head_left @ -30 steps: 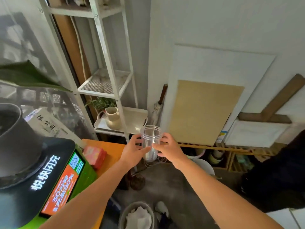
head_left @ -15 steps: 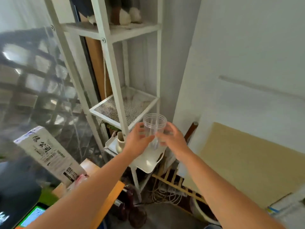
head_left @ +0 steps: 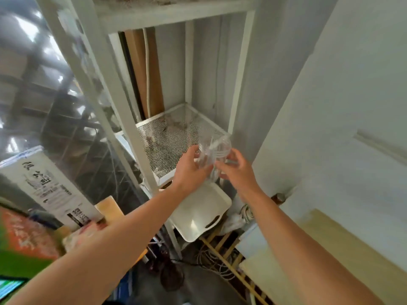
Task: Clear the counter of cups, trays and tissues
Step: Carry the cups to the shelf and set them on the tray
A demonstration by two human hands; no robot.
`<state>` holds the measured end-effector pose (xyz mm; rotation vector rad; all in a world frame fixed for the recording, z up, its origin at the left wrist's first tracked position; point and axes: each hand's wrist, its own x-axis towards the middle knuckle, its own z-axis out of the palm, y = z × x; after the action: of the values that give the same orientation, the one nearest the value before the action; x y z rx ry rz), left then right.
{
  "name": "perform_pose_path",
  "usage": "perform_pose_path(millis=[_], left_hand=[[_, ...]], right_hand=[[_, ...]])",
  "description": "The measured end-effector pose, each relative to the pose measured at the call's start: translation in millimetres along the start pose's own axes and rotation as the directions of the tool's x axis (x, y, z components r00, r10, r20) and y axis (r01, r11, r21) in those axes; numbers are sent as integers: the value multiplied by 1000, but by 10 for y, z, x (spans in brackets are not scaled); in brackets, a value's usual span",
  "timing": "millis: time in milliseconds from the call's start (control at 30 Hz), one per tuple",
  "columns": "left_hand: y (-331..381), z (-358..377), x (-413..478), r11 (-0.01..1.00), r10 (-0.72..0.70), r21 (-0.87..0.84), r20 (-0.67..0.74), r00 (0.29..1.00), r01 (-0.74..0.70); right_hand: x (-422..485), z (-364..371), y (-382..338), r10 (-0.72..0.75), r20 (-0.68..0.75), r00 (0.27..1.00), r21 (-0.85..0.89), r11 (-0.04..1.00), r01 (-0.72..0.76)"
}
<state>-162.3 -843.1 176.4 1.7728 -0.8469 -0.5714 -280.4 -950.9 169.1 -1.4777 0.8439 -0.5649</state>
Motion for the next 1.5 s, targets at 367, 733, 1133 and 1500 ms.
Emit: perform_pose_path(millis=[367,733,1133,1500], left_hand=[[-1041,534,-15,959,-283,39,62,957,281],[-1979,935,25,936,-338,117,44,940,331],[-2455,978,-142,929,-365,92,44,930,360],[-2232,820,-396,845,-508,222,48,860,486]], right_hand=[[253,-29,1174,190,59,980,-152,972,-179],[421,120,2263,286,60,956,-236,935,-265],[282,269,2666,333,79,939,-245,920,-306],[40,295,2440,466,27,884,-400,816,-418]])
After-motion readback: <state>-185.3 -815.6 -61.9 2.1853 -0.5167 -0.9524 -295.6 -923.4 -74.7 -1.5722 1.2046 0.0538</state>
